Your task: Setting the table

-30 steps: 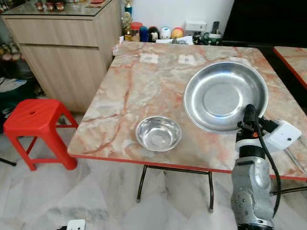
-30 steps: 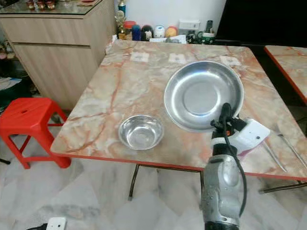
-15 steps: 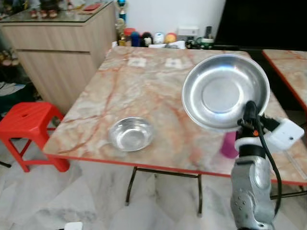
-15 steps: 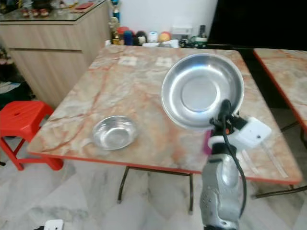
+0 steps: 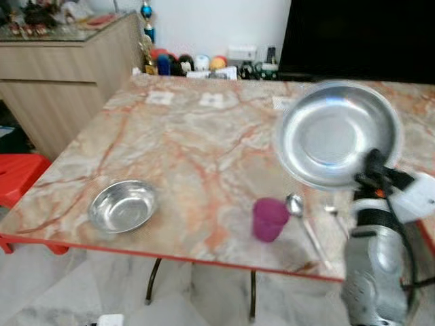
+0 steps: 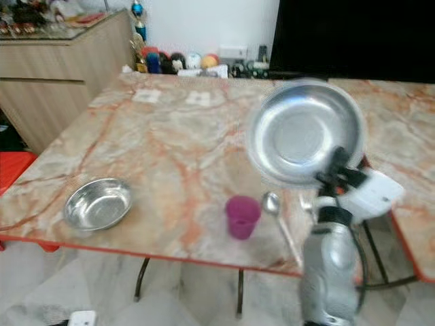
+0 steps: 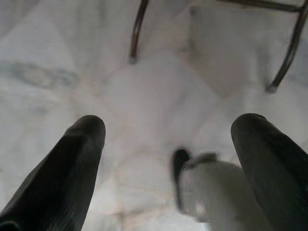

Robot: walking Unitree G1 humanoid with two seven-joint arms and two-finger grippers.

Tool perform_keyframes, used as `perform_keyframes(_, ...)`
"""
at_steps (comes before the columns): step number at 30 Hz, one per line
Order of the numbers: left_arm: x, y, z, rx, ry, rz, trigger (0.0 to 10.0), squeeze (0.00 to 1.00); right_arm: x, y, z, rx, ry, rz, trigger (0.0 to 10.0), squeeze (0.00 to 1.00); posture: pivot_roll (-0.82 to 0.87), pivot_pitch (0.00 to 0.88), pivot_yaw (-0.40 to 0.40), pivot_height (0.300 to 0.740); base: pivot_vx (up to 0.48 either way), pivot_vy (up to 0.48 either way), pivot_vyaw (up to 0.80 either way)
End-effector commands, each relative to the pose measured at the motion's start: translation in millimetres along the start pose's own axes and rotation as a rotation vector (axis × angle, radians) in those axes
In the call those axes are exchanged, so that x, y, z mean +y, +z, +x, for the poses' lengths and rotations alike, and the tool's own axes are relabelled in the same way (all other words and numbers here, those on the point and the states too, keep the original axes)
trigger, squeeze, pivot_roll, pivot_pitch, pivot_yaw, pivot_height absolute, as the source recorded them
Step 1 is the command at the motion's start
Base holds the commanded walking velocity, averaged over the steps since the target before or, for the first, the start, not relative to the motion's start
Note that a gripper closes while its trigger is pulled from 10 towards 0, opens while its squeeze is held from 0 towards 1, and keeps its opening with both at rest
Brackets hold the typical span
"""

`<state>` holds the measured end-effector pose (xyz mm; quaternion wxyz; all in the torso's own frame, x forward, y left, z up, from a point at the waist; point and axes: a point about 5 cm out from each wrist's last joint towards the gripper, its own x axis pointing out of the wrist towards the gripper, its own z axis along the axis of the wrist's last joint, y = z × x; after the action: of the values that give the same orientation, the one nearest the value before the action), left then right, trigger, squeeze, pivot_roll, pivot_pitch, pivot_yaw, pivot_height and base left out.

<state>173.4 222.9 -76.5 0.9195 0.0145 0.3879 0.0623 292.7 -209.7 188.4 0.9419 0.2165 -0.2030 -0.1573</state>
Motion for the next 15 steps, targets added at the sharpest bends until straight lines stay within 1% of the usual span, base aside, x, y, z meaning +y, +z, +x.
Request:
perform_keyframes(1, 9.3, -2.9, -1.7, 0.014, 0.023, 0.012, 10.0, 0.0, 11.3, 3.9, 0.3, -0.021, 0.027, 0.02, 10.0, 0.0, -0.01, 0.07, -0.015, 0.74, 0.24, -0.368, 0.0)
perform_keyframes(6, 9.3, -2.6, -1.5, 0.015, 0.023, 0.01, 10.0, 0.0, 8.3, 2.5, 1.6, -0.001, 0.003, 0.014, 10.0, 0.0, -0.01, 0.075, -0.014, 0.74, 0.242, -0.368, 0.0)
perform_keyframes(9, 9.5, -2.6, -1.5, 0.016, 0.026, 0.008, 10.0, 0.0, 9.8, -0.8, 0.0, 0.011, 0.001, 0.028, 10.0, 0.0, 0.0, 0.076, -0.013, 0.74, 0.244, -0.368, -0.79)
perform_keyframes(15, 10.0, -2.3, -1.4, 0.014, 0.031, 0.007, 10.0, 0.0, 12.7, -3.0, -2.7, 0.01, -0.001, 0.034, 10.0, 0.0, 0.0, 0.077, -0.012, 0.74, 0.247, -0.369, 0.0)
